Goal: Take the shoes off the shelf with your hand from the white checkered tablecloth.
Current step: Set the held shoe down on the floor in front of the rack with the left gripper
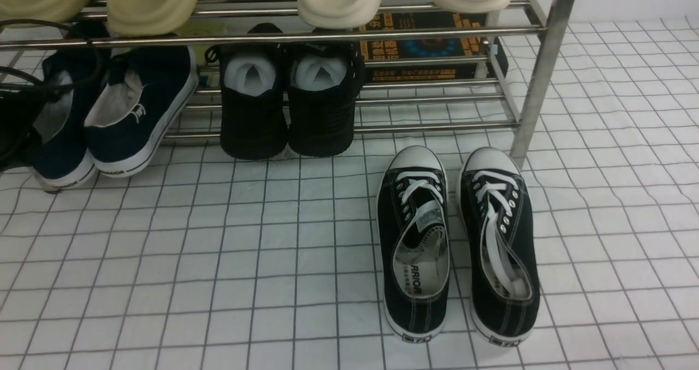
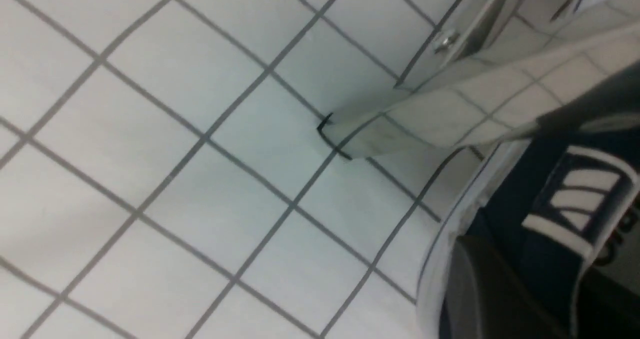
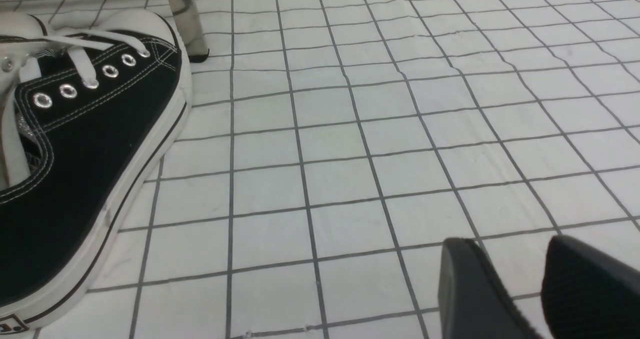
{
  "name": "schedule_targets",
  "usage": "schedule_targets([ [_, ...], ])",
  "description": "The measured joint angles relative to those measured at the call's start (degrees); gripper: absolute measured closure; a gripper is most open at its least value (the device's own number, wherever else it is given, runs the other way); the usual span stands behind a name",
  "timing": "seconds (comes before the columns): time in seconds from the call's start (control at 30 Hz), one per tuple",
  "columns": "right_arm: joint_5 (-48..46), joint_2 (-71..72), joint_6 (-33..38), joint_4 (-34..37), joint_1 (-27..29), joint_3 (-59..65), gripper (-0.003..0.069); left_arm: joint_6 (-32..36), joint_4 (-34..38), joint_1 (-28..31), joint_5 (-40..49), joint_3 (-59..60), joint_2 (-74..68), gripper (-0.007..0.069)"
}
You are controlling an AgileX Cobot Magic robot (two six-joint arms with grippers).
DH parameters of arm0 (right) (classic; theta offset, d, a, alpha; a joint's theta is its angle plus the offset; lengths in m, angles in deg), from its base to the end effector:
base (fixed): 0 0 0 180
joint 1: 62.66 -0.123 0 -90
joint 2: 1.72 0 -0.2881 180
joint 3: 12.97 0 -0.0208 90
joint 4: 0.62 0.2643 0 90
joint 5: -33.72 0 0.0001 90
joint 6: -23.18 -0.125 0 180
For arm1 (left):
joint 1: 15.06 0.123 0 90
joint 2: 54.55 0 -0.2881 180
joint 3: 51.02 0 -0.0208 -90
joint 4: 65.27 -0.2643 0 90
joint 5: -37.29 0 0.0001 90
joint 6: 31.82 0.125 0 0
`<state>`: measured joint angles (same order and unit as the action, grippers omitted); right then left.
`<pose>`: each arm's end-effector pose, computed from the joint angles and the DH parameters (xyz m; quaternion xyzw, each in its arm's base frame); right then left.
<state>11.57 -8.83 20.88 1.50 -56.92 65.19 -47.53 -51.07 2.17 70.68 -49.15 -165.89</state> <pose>0.0947 -0.0078 0.1637 0.0662 0.8032 -0.0020 0.5920 0.4114 0.1099 0.2038 -0.3455 0.8890 -0.0910 0.2864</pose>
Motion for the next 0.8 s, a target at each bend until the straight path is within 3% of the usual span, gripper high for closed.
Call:
schedule_targets([
  [0.2, 0.00, 0.00, 0.00, 0.00, 0.00, 0.00, 0.0418, -1.41, -1.99, -0.19, 7.97, 0.12, 3.77, 0.0575],
  [0.5, 0.00, 0.00, 0.00, 0.00, 0.00, 0.00, 0.0418, -10.43, -21.01, -0.39, 23.33, 0.26, 15.70, 0.0580],
  [0.67, 0.00, 0.00, 0.00, 0.00, 0.00, 0.00, 0.0418, -11.11, -26.33, -0.39, 35.45, 0.53, 17.94, 0.0582],
  [0.8, 0.00, 0.00, 0.00, 0.00, 0.00, 0.00, 0.0418, -12.51, -27.96, -0.39, 37.91, 3.15, 19.07, 0.0582],
])
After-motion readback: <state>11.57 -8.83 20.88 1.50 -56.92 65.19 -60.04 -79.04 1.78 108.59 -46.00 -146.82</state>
